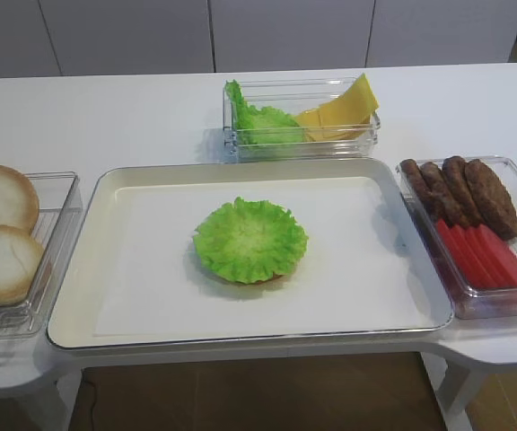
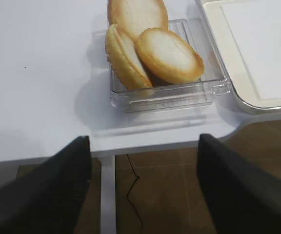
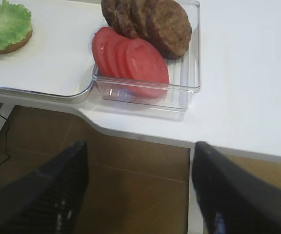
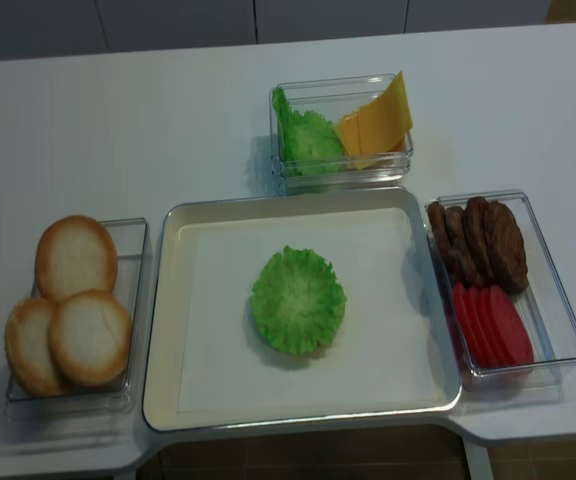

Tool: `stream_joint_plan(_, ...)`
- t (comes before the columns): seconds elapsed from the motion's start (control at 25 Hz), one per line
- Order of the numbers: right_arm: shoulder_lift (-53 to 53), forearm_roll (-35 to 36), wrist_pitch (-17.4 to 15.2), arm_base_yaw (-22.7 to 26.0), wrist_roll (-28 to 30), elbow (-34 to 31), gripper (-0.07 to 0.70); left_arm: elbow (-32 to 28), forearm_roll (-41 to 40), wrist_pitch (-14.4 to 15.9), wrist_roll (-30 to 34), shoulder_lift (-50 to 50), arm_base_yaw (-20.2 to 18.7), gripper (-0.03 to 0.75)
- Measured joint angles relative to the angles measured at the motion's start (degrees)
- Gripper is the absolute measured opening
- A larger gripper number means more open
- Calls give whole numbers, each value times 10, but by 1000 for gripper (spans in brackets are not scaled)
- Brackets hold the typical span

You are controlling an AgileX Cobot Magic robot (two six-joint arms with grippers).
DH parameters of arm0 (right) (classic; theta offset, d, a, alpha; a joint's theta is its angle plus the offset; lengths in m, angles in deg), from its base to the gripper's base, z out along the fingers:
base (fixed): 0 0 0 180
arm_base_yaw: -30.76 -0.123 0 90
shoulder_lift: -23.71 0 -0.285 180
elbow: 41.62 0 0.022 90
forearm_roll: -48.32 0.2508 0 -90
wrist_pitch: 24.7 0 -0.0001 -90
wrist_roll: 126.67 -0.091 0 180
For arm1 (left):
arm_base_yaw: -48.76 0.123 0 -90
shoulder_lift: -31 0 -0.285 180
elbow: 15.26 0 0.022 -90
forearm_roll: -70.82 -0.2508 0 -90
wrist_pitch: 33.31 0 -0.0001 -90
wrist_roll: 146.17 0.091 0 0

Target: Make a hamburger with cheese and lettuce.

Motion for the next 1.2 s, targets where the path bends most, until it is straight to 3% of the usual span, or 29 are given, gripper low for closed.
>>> stream_joint_plan(0.44,0,-1,0,3,-2,0,503,0,0,0,0,0,0,493)
stream_joint_plan(0.68,0,-1,0,40,-2,0,503,0,0,0,0,0,0,493)
stream_joint_plan(1.2,0,-1,0,55,-2,0,503,0,0,0,0,0,0,493)
